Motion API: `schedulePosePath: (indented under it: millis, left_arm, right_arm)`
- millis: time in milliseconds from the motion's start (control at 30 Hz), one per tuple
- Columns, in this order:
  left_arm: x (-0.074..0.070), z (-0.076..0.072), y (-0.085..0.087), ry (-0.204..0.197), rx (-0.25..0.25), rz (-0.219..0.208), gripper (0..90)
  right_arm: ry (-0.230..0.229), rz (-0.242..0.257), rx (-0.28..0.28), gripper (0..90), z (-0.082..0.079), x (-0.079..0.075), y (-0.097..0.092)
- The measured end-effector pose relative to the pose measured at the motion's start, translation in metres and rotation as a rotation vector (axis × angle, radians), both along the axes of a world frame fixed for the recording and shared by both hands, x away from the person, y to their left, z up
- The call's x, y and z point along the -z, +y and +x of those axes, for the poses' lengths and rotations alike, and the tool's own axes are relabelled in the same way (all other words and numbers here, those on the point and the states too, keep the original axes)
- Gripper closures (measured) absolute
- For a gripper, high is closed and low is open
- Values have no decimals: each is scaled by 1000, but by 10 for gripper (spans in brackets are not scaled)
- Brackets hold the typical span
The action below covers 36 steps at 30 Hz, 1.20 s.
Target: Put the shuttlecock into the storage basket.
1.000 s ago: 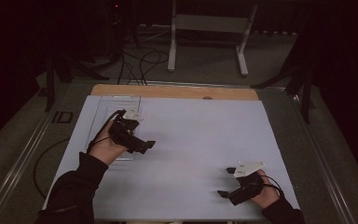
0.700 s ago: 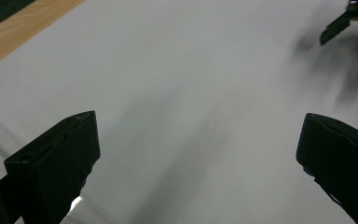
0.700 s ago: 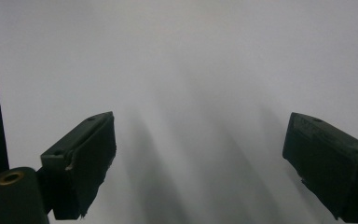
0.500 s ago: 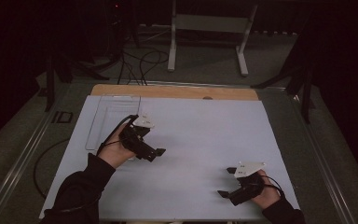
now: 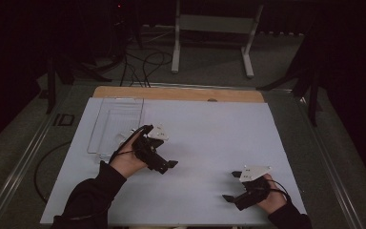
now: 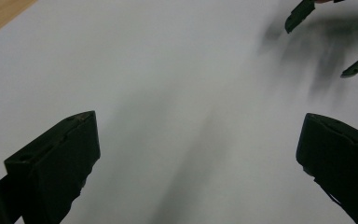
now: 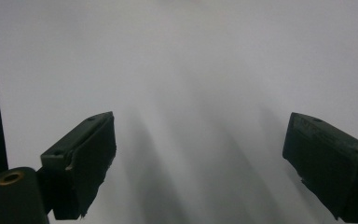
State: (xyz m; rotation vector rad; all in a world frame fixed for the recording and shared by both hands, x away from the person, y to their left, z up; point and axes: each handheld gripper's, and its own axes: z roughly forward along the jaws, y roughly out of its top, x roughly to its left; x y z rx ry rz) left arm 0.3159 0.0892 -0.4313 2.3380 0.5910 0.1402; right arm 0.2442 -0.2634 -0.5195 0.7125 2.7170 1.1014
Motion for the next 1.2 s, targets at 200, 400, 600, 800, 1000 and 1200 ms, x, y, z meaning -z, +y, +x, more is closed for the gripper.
schedulePosePath:
  millis: [200, 400, 600, 800, 1000, 1200]
  left_arm:
    - [4, -2, -3, -1, 12, -4, 2]
    - [6, -5, -7, -2, 29, -10, 2]
    - [9, -8, -9, -8, 45, -17, 1]
    - [12, -11, -11, 2, 54, -27, 1]
    - [17, -16, -14, 3, 69, -5, 1]
    - [22, -21, -13, -2, 83, -9, 1]
  right_arm:
    - [-3, 3, 1, 94, 0, 0, 0]
    - [-5, 6, 1, 94, 0, 0, 0]
    - [-7, 9, 0, 94, 0, -1, 0]
    - [-7, 10, 0, 94, 0, -1, 1]
    - [-7, 11, -1, 94, 0, -1, 1]
    - [-8, 9, -1, 94, 0, -1, 1]
